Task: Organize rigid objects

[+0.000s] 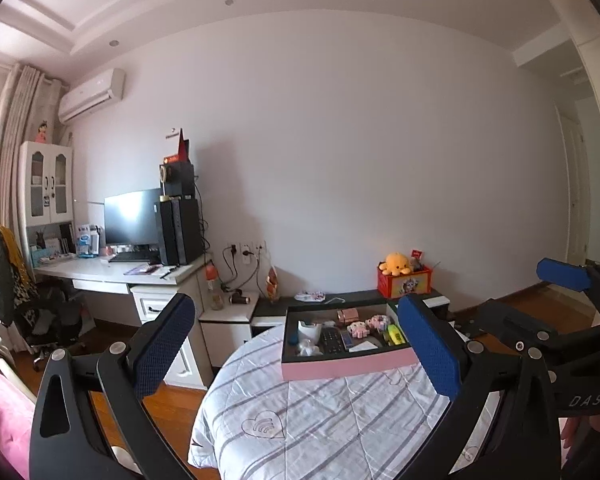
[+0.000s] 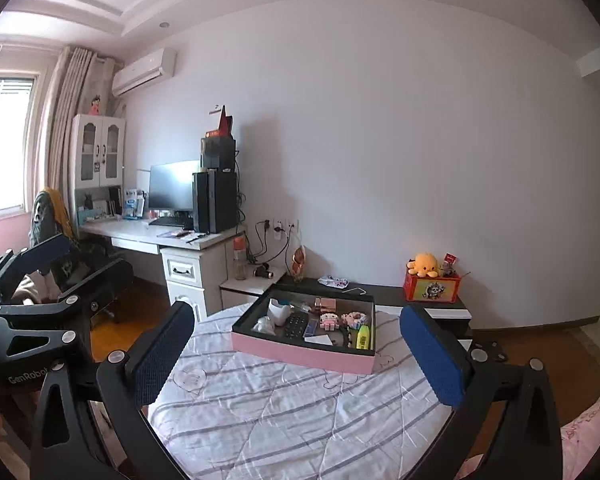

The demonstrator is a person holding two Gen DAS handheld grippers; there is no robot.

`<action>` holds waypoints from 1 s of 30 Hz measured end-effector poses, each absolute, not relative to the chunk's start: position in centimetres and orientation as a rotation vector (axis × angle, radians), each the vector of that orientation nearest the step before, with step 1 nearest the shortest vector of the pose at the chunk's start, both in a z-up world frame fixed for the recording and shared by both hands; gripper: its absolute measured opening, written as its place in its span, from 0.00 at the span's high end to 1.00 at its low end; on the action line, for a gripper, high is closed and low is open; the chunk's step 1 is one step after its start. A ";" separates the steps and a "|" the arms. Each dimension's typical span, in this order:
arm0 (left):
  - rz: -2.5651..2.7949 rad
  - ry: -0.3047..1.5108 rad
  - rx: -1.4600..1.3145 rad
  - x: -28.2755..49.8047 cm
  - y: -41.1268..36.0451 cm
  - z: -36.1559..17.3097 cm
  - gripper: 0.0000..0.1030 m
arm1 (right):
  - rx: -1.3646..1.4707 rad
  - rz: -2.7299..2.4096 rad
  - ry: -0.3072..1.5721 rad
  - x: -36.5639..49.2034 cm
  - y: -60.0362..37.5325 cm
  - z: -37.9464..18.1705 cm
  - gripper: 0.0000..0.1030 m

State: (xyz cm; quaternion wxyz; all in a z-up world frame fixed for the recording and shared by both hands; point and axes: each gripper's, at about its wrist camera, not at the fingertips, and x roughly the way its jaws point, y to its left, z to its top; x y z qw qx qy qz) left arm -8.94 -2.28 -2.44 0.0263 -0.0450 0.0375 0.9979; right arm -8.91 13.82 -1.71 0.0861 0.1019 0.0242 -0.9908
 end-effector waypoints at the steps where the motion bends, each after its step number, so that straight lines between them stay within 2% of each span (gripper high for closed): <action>1: 3.089 0.124 -0.131 -8.8 -2.2 -2.4 0.00 | 0.295 -2.953 0.073 -8.8 13.8 -1.6 0.00; 30: 3.103 0.107 0.045 -9.3 -2.8 -1.4 0.00 | 0.169 -2.972 0.129 -9.3 12.8 -0.2 0.00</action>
